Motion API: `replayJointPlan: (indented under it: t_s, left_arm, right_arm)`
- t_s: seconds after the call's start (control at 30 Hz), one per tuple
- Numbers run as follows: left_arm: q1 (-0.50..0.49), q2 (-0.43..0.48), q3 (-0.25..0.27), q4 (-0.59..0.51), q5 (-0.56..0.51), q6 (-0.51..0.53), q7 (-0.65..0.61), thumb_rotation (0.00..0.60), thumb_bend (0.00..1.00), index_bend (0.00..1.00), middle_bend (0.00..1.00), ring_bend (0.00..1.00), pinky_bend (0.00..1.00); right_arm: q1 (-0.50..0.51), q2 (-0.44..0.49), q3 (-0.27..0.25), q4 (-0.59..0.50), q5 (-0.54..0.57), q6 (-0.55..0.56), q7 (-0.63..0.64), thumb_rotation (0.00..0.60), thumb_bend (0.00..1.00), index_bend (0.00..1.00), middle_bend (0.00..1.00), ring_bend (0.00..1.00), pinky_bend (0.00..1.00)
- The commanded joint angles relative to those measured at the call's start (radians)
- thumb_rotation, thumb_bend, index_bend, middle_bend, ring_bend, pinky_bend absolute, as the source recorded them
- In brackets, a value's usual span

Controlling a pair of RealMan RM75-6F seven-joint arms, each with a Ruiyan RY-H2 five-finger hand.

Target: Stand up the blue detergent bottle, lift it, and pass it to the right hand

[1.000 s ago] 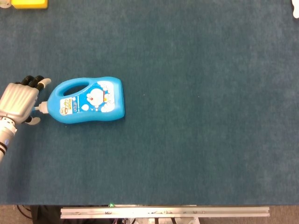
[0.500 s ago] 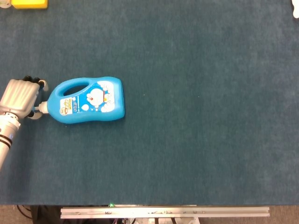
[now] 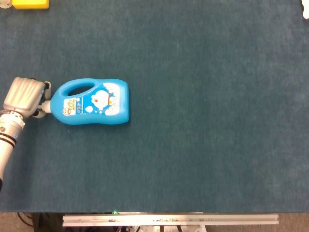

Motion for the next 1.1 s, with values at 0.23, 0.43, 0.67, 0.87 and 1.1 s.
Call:
replayJointPlan:
  t_s: [0.23,0.43,0.67,0.87,1.1]
  left_arm:
    - [-0.014,-0.019,0.01,0.038,0.045,0.011,-0.046,0.6,0.24,0.59,0.65,0.59,0.67]
    - [-0.021,-0.025,0.015,0.047,0.062,0.011,-0.067,0.6,0.28,0.63,0.7,0.63,0.71]
    - [-0.025,-0.034,0.006,0.057,0.077,0.039,-0.098,0.6,0.4,0.65,0.76,0.68,0.78]
    - [-0.029,-0.008,0.002,0.049,0.117,0.09,-0.134,0.6,0.43,0.66,0.78,0.68,0.78]
    - [-0.025,0.055,0.012,0.024,0.201,0.195,-0.162,0.6,0.43,0.66,0.78,0.68,0.78]
  right_arm:
    - [-0.004,0.005,0.003,-0.005,-0.002,0.009,0.008,0.6,0.27,0.2,0.28,0.16,0.22]
    - [-0.006,0.005,0.005,-0.004,0.0,0.011,0.019,0.6,0.27,0.2,0.29,0.16,0.22]
    - [-0.009,0.008,0.008,0.0,0.0,0.017,0.033,0.6,0.27,0.2,0.29,0.16,0.22]
    - [-0.008,0.005,0.01,0.006,-0.001,0.015,0.044,0.6,0.27,0.2,0.29,0.16,0.22]
    - [0.013,0.002,0.012,0.006,-0.017,-0.014,0.038,0.6,0.27,0.2,0.29,0.16,0.22]
